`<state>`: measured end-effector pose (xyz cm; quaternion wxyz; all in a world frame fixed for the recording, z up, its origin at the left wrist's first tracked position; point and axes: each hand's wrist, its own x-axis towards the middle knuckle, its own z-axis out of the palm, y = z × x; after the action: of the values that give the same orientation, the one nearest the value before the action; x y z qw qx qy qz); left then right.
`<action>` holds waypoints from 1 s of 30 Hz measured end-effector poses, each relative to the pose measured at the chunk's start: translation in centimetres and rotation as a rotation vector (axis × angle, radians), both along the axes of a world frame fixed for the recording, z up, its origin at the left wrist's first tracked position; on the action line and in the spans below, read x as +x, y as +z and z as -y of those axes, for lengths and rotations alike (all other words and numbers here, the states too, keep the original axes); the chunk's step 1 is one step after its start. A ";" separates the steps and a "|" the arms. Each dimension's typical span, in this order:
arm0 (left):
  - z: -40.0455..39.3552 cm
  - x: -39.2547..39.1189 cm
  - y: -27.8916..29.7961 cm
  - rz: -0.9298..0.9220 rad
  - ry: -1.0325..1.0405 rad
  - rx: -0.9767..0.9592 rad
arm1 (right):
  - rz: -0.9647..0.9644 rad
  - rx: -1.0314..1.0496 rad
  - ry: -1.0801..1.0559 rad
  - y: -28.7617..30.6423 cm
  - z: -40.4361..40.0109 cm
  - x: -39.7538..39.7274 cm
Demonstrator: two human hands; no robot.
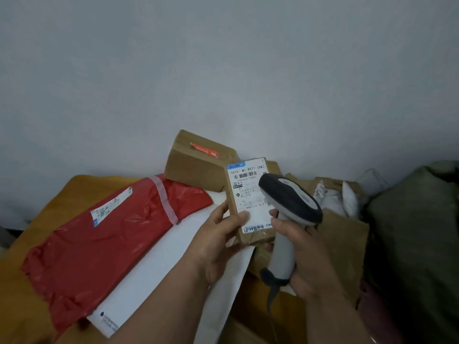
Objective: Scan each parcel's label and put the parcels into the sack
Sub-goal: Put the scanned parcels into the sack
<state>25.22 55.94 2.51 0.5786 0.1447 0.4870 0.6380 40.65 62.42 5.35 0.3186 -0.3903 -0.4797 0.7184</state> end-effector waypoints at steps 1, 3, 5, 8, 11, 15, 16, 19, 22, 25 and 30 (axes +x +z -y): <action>0.7 0.6 0.3 -0.006 -0.024 0.014 | -0.014 -0.013 -0.008 0.2 0.6 0.7; 2.1 1.8 1.2 -0.034 -0.031 0.021 | -0.017 -0.039 -0.020 0.7 1.7 2.1; 3.5 3.0 1.9 -0.072 0.000 0.013 | -0.004 -0.050 -0.051 1.3 3.0 3.5; 5.7 4.8 2.9 -0.157 0.085 -0.012 | 0.045 0.007 -0.062 2.3 4.5 5.9; 8.1 6.7 3.6 -0.215 0.171 -0.021 | 0.079 0.063 -0.047 3.8 6.1 8.2; 10.8 9.3 4.1 -0.246 0.239 -0.014 | 0.087 0.167 0.022 5.3 8.6 10.4; 11.4 9.9 4.2 -0.251 0.248 -0.008 | 0.093 0.206 0.056 5.7 9.4 10.8; 13.2 11.3 4.9 -0.268 0.267 0.014 | 0.101 0.260 0.104 6.6 11.5 12.1; 14.7 12.2 5.6 -0.293 0.274 0.025 | 0.099 0.269 0.079 7.3 13.4 13.1; 16.2 13.0 6.2 -0.316 0.260 0.029 | 0.092 0.303 0.068 8.2 14.9 14.0; 19.2 14.4 6.7 -0.340 0.240 0.048 | 0.109 0.371 0.047 9.1 17.9 15.7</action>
<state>39.62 36.75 9.25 0.4043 0.2052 0.5761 0.6800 56.36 44.56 14.48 0.3419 -0.3521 -0.6294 0.6025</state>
